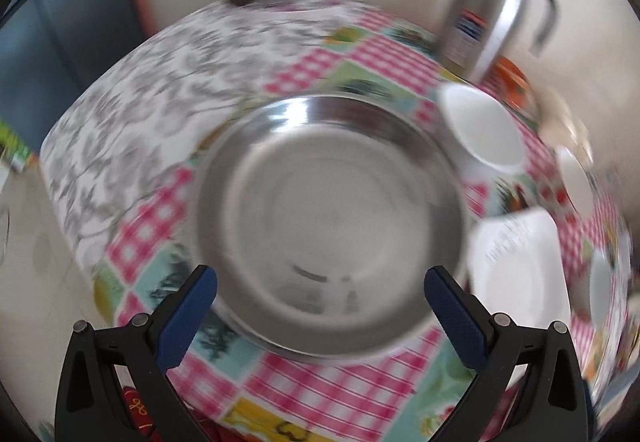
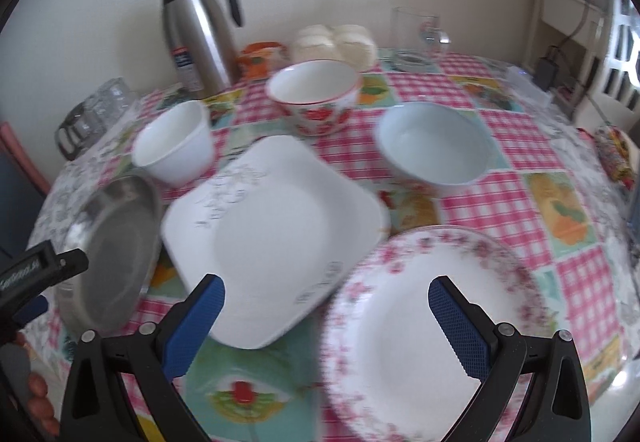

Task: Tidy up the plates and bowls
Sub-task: 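Close the left tool on the steel basin rim while the right tool grips it too, then lift the steel basin off the table with both tools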

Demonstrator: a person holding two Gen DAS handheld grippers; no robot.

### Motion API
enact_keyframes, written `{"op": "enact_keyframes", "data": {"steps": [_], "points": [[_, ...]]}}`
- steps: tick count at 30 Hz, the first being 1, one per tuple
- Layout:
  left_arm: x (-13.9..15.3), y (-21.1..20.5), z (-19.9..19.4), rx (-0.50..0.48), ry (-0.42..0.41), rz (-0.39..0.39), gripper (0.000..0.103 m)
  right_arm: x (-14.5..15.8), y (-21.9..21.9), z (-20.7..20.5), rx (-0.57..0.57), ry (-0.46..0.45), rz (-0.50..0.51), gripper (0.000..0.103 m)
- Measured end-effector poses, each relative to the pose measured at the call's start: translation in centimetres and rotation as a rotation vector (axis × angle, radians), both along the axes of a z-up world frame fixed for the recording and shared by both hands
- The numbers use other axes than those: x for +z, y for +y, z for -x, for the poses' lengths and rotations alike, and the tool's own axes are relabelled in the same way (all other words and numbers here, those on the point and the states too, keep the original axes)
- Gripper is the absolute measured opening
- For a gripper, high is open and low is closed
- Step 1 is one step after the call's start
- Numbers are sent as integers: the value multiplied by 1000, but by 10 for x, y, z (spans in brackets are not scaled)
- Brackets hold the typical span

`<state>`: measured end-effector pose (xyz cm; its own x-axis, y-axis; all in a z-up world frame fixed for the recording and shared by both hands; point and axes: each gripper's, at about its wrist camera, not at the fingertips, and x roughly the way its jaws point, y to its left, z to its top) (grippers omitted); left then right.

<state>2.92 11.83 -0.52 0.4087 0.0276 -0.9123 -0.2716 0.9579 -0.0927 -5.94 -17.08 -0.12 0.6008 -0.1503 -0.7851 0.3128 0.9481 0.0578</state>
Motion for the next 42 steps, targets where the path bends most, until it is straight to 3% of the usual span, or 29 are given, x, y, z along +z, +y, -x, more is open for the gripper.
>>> {"op": "enact_keyframes", "data": {"steps": [8, 14, 25, 29, 33, 36, 39, 42], "points": [[-15, 50, -6, 142, 32, 71, 103, -10, 37, -17, 88, -27, -75, 103], [-29, 64, -17, 154, 60, 62, 103, -18, 62, -27, 141, -30, -117, 102], [-54, 80, -33, 142, 109, 74, 101, -34, 94, -44, 236, 5, -188, 88], [-60, 81, -40, 131, 113, 57, 95, -39, 99, -49, 269, 21, -208, 75], [-66, 83, -47, 117, 113, 52, 81, -45, 107, -54, 307, 43, -217, 59], [-68, 84, -50, 112, 100, 46, 79, -50, 109, -60, 320, 61, -224, 48], [-68, 84, -55, 97, 77, 38, 66, -55, 110, -67, 314, 77, -224, 39], [-69, 83, -65, 74, 57, 16, 61, -58, 110, -72, 306, 83, -232, 35]]}}
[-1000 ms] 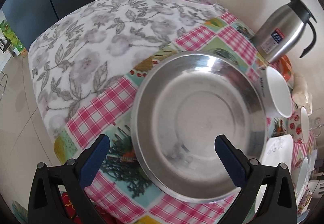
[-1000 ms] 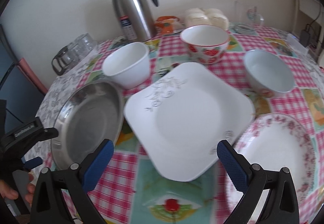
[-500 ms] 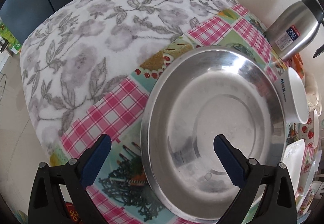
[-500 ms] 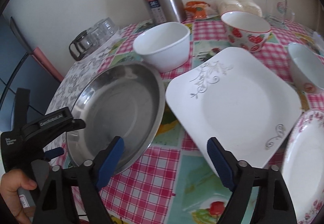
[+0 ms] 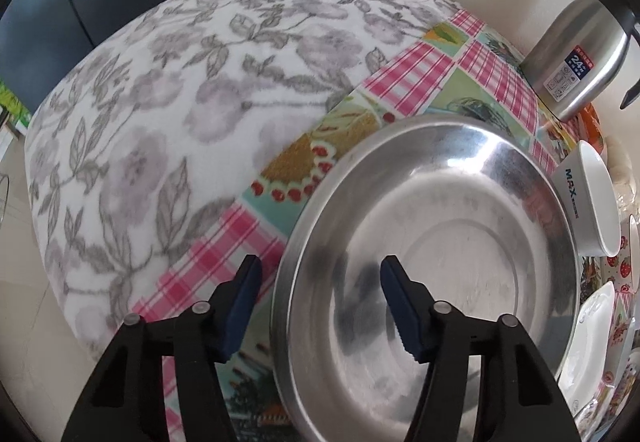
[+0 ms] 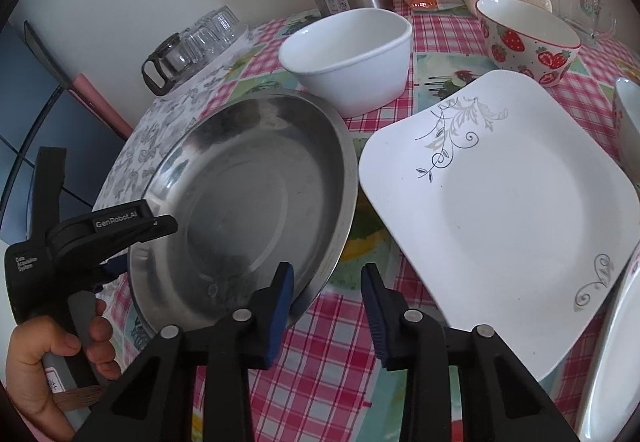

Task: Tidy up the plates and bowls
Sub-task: 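Lift the steel basin off the table with both tools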

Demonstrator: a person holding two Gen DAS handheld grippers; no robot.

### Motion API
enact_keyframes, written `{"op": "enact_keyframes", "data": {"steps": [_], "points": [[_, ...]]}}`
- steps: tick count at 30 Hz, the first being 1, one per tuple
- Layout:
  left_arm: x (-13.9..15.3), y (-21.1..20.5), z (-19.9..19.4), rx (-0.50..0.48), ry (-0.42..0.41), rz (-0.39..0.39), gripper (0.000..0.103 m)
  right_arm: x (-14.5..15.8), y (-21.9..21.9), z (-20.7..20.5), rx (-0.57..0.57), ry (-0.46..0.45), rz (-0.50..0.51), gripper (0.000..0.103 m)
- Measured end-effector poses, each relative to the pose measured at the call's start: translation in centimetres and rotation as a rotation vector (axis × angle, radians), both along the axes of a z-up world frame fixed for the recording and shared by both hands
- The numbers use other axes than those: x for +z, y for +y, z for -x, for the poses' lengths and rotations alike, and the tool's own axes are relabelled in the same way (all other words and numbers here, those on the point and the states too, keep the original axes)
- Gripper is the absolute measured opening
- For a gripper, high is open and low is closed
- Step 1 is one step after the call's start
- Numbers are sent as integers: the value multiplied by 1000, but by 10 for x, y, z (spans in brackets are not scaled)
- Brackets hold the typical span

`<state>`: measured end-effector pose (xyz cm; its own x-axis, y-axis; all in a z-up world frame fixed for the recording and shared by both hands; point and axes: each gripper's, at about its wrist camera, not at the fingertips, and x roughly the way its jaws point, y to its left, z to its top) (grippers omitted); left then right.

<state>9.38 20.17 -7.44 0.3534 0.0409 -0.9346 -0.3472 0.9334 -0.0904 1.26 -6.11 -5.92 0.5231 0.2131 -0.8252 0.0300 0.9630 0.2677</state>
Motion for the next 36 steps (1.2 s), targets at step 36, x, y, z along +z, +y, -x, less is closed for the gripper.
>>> {"op": "enact_keyframes", "data": {"steps": [36], "points": [[3, 26, -10, 17, -129, 92, 36, 22, 21, -16, 76, -93, 39, 19]]}}
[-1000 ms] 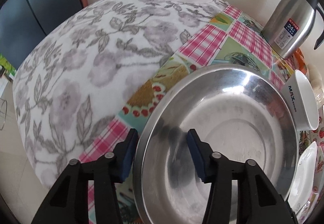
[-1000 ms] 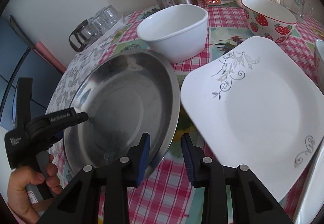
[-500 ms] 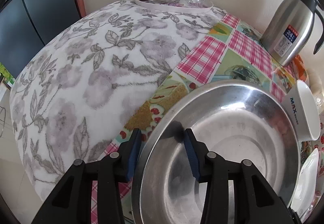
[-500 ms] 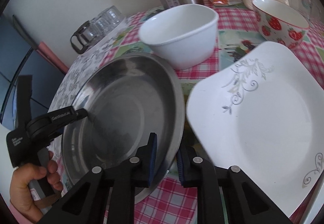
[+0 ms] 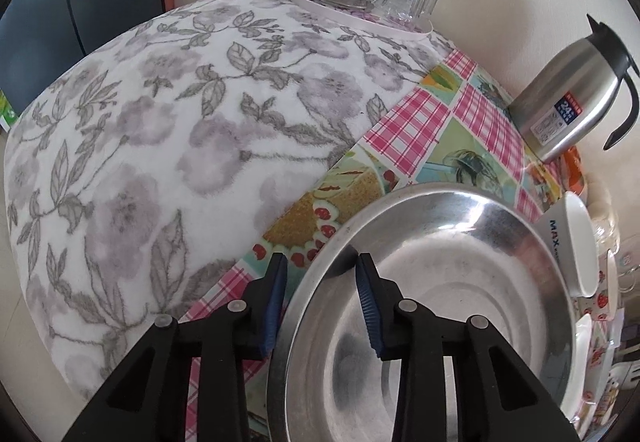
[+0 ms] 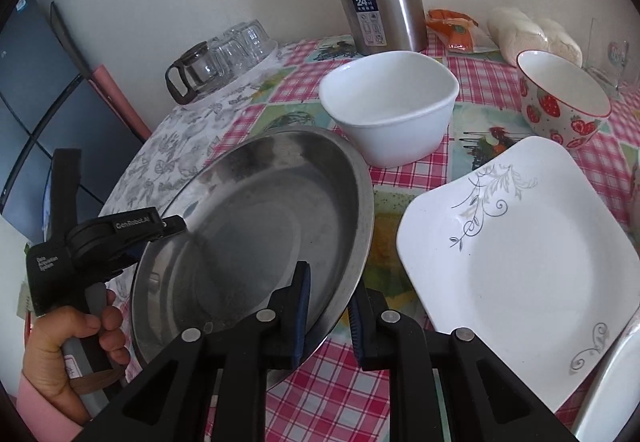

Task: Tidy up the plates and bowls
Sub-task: 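Lift the steel basin off the table with both tools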

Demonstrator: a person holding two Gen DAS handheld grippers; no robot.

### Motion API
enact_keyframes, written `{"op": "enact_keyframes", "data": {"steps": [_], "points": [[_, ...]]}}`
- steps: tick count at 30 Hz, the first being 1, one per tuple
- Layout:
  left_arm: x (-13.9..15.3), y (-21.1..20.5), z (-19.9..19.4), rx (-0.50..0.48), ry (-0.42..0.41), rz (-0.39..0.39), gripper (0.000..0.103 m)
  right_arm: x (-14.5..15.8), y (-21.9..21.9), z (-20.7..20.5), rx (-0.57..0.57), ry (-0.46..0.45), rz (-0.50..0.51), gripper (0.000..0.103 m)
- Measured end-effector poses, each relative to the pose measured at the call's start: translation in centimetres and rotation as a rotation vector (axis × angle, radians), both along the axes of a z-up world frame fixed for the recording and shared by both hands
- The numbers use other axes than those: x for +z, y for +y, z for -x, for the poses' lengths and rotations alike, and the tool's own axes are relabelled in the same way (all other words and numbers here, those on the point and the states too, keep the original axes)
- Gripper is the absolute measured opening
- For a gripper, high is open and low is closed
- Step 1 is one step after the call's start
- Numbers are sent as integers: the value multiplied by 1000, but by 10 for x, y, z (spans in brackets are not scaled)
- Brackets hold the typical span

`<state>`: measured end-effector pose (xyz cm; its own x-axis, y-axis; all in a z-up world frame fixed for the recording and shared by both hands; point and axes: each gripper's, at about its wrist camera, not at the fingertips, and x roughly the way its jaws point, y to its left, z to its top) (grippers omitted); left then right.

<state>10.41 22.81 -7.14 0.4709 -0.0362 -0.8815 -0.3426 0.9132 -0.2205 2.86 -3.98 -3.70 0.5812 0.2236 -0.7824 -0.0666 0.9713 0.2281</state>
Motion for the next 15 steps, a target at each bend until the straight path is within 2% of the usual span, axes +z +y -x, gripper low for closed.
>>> {"op": "enact_keyframes", "data": {"steps": [6, 15], "points": [[10, -3, 5, -7, -22, 1, 35, 8, -5, 5, -4, -15, -20, 19], [53, -16, 15, -28, -152, 6, 33, 41, -14, 19, -12, -116, -29, 19]]}}
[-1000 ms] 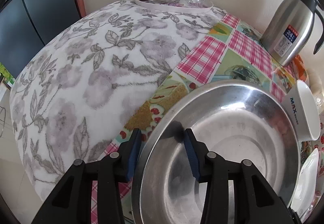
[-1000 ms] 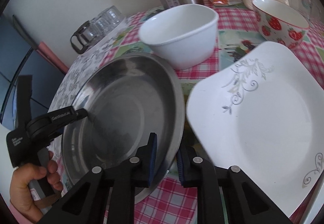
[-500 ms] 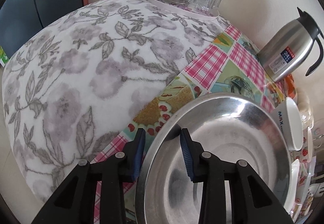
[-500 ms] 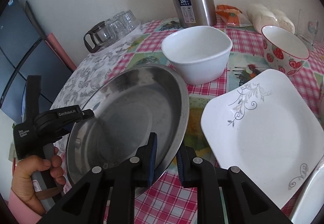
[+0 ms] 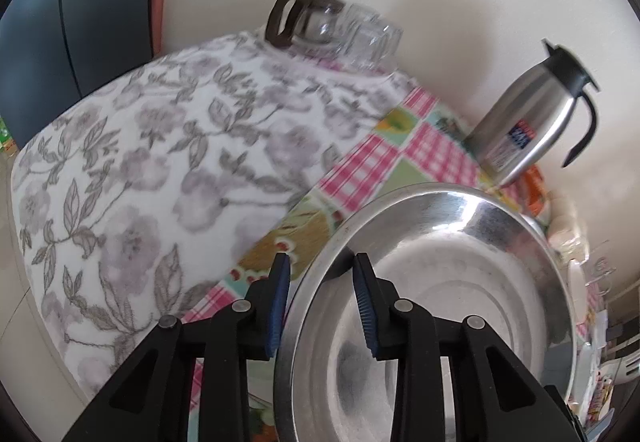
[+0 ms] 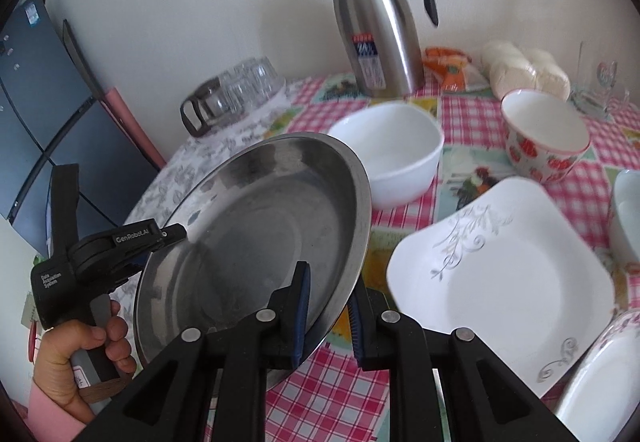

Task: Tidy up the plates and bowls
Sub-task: 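Lift the steel basin off the table with both tools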

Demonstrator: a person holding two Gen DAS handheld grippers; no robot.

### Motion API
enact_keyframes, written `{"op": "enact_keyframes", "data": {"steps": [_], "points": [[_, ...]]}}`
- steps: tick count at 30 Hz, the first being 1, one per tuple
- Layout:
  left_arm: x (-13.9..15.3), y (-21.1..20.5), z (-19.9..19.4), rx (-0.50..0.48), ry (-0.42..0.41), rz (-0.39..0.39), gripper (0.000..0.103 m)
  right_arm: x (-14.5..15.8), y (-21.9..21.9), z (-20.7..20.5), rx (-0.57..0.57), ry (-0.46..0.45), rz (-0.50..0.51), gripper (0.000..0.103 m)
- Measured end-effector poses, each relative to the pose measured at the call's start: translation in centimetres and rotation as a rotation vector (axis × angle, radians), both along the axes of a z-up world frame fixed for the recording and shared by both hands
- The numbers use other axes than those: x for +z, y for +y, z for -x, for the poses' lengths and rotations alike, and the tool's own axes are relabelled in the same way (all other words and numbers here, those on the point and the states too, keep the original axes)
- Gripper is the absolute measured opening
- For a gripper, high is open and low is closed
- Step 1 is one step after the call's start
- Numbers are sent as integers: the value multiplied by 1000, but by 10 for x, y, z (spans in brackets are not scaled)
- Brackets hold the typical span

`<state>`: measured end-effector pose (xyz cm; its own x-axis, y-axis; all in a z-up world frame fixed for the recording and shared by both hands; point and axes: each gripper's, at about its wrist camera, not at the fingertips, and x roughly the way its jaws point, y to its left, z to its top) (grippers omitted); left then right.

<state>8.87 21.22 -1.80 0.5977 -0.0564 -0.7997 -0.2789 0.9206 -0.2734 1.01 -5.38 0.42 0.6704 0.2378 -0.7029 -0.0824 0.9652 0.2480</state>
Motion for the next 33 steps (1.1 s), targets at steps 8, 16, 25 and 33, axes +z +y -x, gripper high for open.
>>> {"op": "enact_keyframes", "data": {"steps": [8, 16, 25, 33], "points": [[25, -21, 7, -39, -67, 27, 32, 20, -26, 9, -40, -40, -38, 19], [50, -47, 21, -72, -125, 41, 32, 31, -49, 18, -73, -58, -57, 19], [59, -86, 29, -141, -133, 66, 32, 40, -85, 30, -120, -67, -69, 19], [64, -131, 39, -233, -145, 85, 32, 47, -125, 42, -176, -81, -81, 19]]}}
